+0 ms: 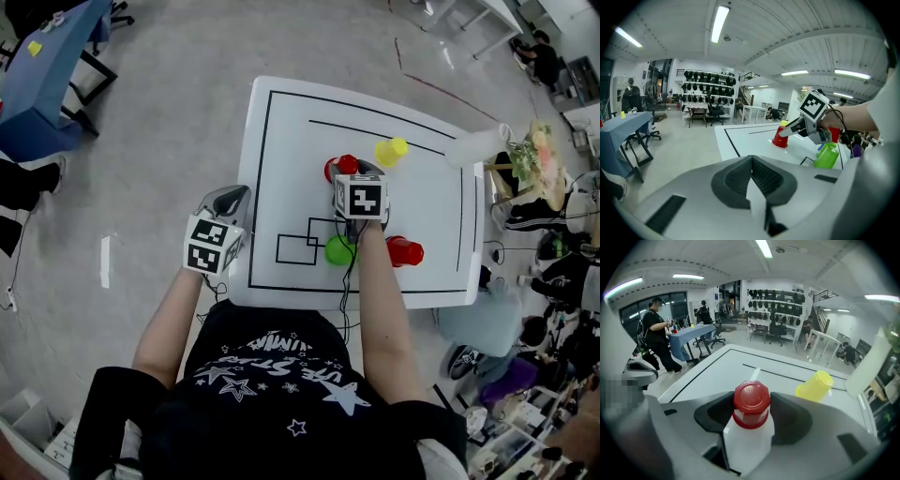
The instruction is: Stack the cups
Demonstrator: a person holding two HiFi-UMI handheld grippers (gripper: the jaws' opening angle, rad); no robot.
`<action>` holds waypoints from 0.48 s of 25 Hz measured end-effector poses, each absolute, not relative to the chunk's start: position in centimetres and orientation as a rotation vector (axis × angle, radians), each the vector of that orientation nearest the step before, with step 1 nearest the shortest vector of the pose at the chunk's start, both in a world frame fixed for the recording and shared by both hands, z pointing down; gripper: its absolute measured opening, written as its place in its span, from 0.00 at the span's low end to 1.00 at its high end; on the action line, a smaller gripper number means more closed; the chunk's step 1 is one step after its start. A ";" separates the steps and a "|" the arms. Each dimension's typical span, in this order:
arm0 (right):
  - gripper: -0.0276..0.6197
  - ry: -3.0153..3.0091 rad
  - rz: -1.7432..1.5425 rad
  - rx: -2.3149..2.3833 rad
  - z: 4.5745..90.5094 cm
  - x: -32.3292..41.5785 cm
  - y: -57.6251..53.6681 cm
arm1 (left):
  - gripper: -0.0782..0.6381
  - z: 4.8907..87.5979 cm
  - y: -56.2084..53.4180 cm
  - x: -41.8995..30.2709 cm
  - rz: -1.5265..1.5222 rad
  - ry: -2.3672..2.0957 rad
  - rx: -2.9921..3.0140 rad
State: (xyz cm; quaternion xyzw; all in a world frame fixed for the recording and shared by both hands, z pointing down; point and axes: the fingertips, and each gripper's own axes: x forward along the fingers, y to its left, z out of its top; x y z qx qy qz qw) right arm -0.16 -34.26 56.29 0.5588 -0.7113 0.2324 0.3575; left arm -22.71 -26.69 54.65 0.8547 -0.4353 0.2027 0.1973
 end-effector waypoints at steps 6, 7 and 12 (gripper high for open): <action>0.41 -1.894 0.539 1.487 52.6 -0.9 -33.4 | 0.12 53.9 -26.2 -22.3 0.548 -1.184 2.426; 0.41 -1.904 0.528 1.493 51.8 -1.2 -33.1 | 0.12 53.7 -26.2 -22.2 0.544 -1.178 2.435; 0.41 -1.956 0.466 1.531 48.0 -2.2 -30.4 | 0.12 53.0 -25.4 -21.8 0.562 -1.147 2.495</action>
